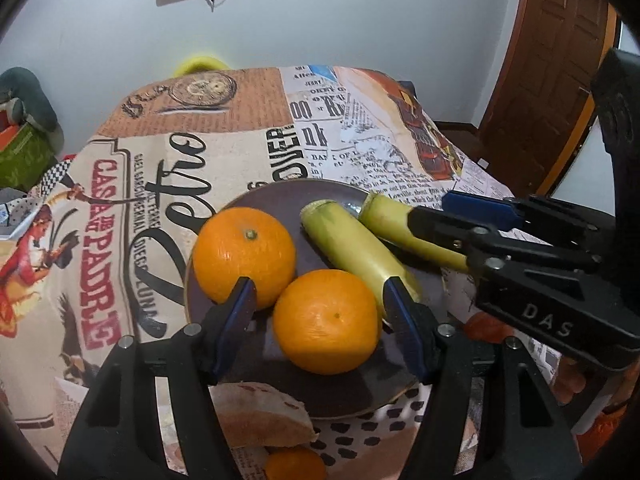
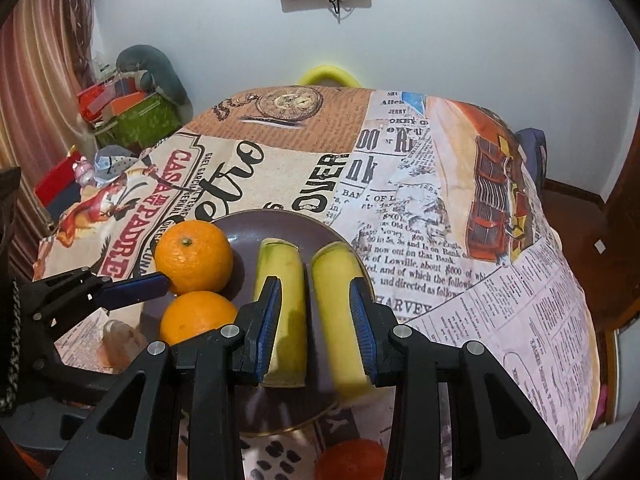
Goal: Organize fruits
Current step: 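Place the orange on the plate with the left gripper while the right gripper places the cob, then grasp the peeled pomelo segment with the left gripper while the right gripper grasps the red tomato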
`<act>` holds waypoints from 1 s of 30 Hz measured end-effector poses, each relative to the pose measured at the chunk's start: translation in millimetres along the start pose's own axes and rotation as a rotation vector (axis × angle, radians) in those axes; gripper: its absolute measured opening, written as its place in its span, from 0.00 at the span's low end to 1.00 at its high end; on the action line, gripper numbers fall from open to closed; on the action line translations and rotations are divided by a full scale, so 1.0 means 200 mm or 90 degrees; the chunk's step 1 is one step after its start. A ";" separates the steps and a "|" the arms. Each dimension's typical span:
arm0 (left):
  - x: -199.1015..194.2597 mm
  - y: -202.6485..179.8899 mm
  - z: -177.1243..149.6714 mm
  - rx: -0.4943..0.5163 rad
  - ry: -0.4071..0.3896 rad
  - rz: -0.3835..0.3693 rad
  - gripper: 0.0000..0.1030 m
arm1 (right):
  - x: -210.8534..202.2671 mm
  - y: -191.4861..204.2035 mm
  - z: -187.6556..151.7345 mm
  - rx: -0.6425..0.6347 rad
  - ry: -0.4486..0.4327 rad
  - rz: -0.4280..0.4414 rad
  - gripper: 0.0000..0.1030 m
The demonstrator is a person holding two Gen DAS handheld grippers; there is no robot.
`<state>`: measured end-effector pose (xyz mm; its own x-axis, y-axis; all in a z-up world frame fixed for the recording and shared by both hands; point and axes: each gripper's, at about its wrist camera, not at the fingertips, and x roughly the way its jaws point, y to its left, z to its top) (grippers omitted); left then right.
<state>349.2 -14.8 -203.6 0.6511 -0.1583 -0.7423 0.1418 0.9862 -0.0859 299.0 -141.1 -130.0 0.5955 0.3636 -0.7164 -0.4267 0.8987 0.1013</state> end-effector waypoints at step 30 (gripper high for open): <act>-0.54 0.15 -0.24 -0.005 -0.025 0.076 0.77 | -0.52 0.15 -0.23 -0.007 -0.055 -0.044 0.47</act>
<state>248.4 34.2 -157.7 0.6921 -0.0422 -0.7206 0.0564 0.9984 -0.0043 192.5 -164.3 -84.6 0.6807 0.3207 -0.6586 -0.3898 0.9198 0.0451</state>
